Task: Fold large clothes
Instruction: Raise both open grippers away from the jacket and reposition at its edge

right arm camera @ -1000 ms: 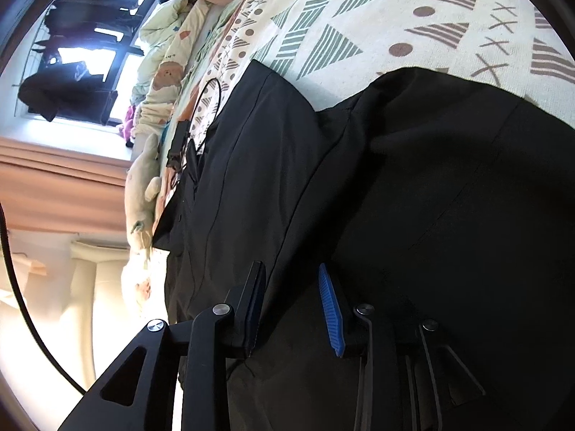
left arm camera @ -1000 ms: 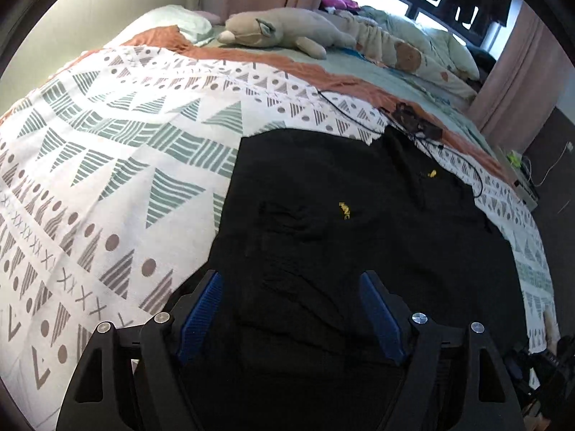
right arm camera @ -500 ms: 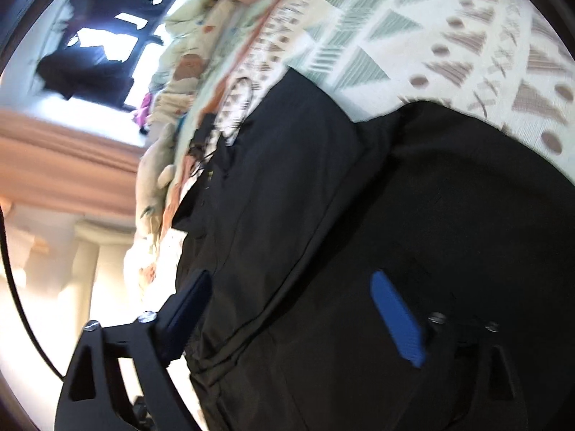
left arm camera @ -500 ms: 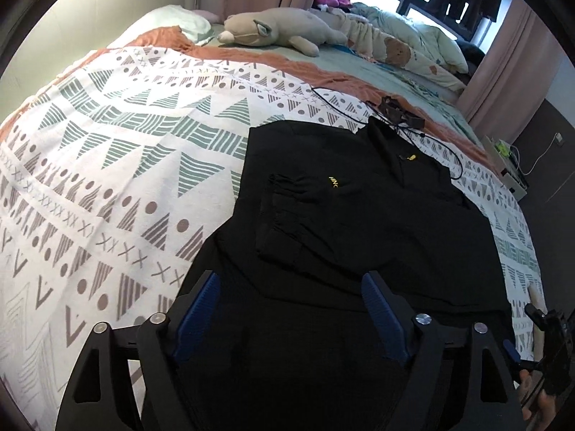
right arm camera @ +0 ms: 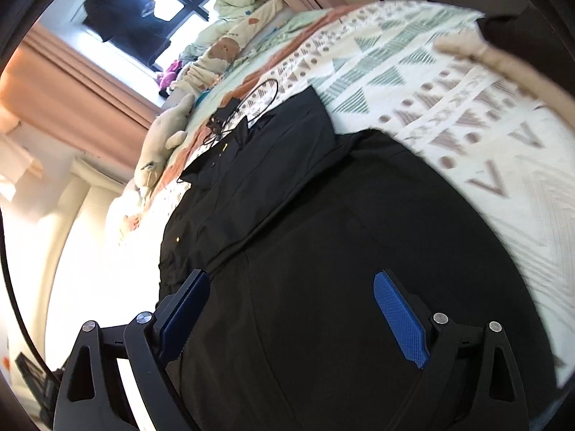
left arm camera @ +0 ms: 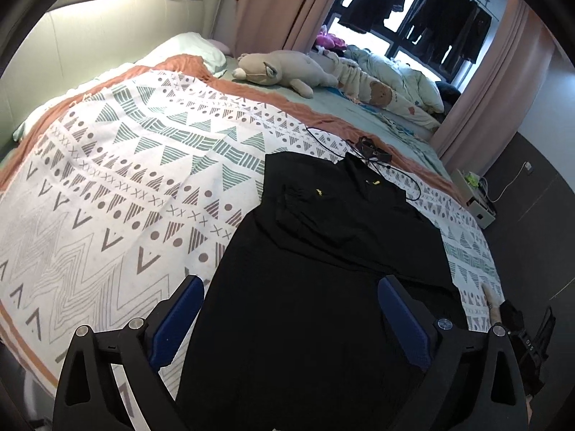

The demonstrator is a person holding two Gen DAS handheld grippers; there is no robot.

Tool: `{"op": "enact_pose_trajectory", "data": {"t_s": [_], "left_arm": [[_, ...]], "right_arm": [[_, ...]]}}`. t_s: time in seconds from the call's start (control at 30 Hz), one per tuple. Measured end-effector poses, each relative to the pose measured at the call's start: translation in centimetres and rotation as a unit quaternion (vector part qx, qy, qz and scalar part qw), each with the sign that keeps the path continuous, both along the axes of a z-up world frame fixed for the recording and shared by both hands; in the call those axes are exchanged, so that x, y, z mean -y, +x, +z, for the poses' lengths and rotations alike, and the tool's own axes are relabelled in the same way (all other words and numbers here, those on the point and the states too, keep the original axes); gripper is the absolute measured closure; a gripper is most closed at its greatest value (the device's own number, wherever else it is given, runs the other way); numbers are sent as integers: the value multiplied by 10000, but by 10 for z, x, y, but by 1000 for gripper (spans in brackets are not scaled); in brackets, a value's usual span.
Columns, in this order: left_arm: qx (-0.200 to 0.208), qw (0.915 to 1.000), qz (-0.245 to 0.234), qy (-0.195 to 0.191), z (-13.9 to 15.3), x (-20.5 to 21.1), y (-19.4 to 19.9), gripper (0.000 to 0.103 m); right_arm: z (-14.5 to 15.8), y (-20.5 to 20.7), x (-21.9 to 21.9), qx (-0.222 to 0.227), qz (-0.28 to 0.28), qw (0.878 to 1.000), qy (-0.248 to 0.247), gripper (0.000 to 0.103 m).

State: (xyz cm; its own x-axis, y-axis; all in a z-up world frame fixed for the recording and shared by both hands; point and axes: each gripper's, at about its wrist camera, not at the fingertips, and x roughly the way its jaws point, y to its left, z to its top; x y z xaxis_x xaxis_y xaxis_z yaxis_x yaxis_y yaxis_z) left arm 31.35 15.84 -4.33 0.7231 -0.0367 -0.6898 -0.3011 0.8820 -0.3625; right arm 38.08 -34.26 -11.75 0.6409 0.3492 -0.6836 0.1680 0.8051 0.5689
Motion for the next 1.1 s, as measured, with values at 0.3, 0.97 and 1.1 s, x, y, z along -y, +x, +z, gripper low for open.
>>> {"op": "enact_pose_trajectory", "data": {"t_s": [0.3, 0.97, 1.1], "left_arm": [[527, 9985, -80, 139, 28, 13, -98, 0], [558, 9982, -83, 220, -11, 27, -218, 5], [489, 9987, -54, 155, -31, 23, -234, 11]], "right_arm": [[30, -78, 18, 238, -124, 9995, -174, 0], [22, -210, 64, 679, -61, 9959, -603, 0], [8, -226, 74, 654, -41, 9957, -662, 0]]}}
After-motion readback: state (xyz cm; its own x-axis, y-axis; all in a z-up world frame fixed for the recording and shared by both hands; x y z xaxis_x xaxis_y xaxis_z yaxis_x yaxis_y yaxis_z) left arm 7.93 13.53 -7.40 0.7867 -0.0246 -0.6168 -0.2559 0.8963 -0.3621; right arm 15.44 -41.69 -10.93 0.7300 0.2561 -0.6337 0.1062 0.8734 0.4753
